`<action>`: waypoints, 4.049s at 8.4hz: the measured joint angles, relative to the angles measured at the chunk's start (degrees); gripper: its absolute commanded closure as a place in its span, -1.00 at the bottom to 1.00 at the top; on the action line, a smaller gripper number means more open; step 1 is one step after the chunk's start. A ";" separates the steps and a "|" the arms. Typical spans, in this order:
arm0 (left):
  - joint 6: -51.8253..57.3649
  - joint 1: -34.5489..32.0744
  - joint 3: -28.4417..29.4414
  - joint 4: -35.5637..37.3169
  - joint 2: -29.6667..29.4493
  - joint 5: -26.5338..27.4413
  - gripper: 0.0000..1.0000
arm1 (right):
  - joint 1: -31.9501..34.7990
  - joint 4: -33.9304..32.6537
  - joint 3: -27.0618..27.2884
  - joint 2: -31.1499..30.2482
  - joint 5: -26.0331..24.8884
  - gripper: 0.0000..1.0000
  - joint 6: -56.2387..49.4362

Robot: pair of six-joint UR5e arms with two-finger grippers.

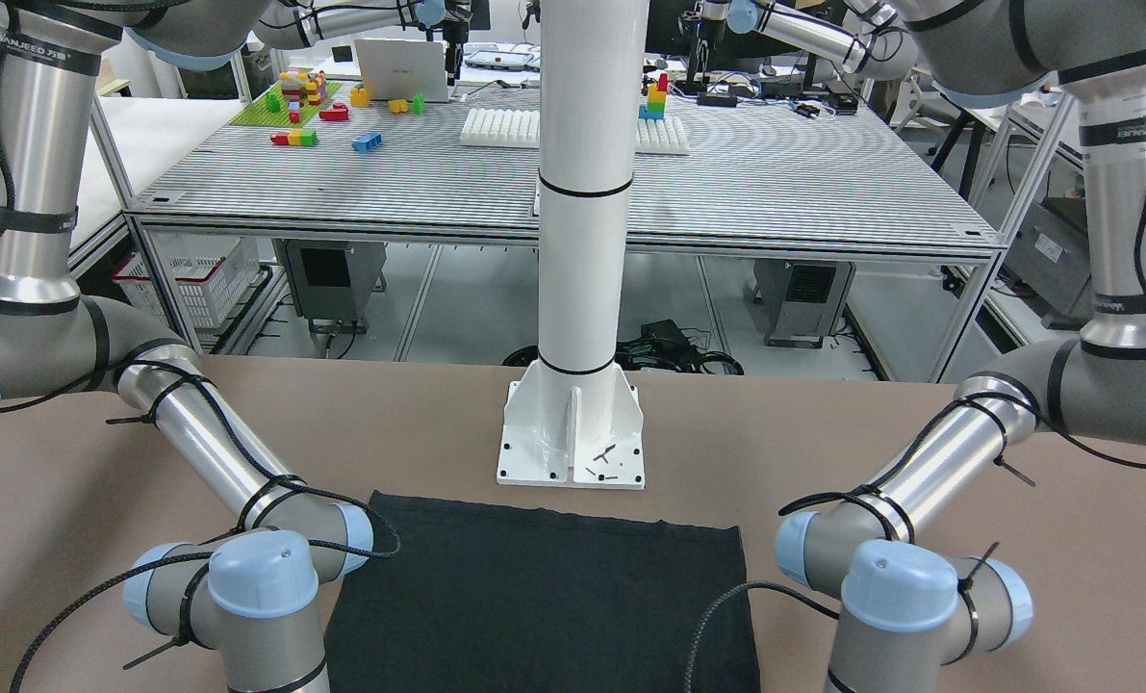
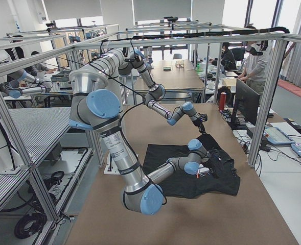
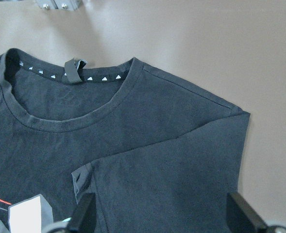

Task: Fold clothes
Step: 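Fold both sleeves inward over the shirt body with both grippers, then release the sleeves and move both grippers toward the shirt hem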

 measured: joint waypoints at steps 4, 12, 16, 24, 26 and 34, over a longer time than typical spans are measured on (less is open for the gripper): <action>-9.82 6.80 6.01 7.27 -11.98 6.69 0.83 | 0.00 0.09 0.03 -0.42 -0.06 -0.89 -0.04; -13.69 8.42 20.25 -1.81 -21.28 11.26 -0.89 | 0.09 0.21 0.39 -0.54 0.78 -0.89 -0.14; -18.22 5.27 8.20 -2.96 -15.29 -3.49 -0.89 | 0.71 -2.99 12.69 -7.28 10.46 -0.88 0.85; -22.49 9.84 -17.90 -2.74 9.16 -6.57 -0.89 | -0.69 -3.86 39.88 -31.38 23.81 -0.88 16.36; -25.89 11.99 -23.92 -2.92 16.20 -5.35 -0.89 | -5.23 6.80 41.09 -37.86 25.53 -0.88 21.93; -28.18 15.44 -37.46 -2.87 33.26 1.53 -0.89 | -27.42 28.61 28.64 -45.79 10.63 -0.88 24.10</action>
